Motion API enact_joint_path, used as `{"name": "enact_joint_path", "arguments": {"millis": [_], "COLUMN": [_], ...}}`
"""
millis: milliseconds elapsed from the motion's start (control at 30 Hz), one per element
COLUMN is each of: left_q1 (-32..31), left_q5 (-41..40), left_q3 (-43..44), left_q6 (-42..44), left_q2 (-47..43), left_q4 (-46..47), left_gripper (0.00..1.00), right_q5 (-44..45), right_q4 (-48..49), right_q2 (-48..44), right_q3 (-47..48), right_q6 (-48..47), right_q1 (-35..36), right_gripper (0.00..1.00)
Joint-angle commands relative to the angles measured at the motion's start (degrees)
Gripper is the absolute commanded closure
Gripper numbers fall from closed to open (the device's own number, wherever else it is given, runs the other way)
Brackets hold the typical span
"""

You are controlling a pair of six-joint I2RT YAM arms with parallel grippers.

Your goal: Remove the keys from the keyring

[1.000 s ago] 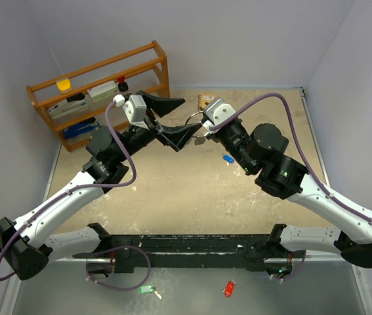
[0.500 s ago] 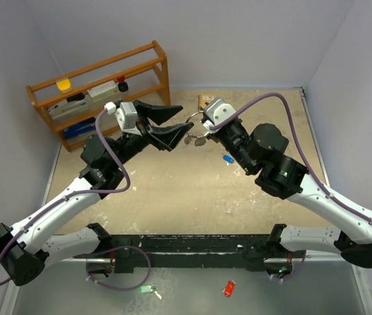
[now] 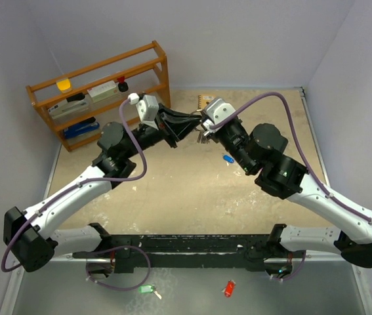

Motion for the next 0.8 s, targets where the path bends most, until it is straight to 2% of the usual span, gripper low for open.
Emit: {"name": "enact_joint_path", "arguments": {"millis": [0,33,67,200,333,500,767], "left_q1": [-0.3,-0.4,-0.3,-0.4,-0.3,-0.3,-0.4], "left_q5": [-4.9,-6.1,-7.1,-13.9,-16.6,-16.1,-12.2], "left_q3": [1.2,1.9,2.4,4.0,3.8,3.6,3.8], "left_q6": [3.9,5.5,7.2,13.2,16.0,17.0,15.2], "left_q2": [-4.1,-4.8,-5.2,-6.8,-8.0,-9.2,-9.0], "left_q4": [-2.0,-4.1,-6.8,-13.8,-16.7,-18.0,-16.9], "left_gripper": [1.0,1.0,1.0,1.0,1.0,1.0,1.0], "right_q5": [0.1,-0.2,-0.3,-1.7,-2.1,-0.4,-3.1], "right_q4": [1.9,0.9,-0.5,-5.0,-3.8,-2.3,1.0], "right_q2": [-1.2,-1.3,-1.3,-3.0,-7.5,-10.6,-10.3], "right_q3": [0.1,0.3,1.0,2.4,0.7,-1.3,-6.0], "right_q6": [0.9,1.0,1.6,4.5,5.5,5.5,6.3], "right_q1": [0.1,0.1,0.1,0.1,0.1,0.1,0.1], "right_gripper": [0.56,0.49,0.48,0.48,0.53,0.63,0.64]}}
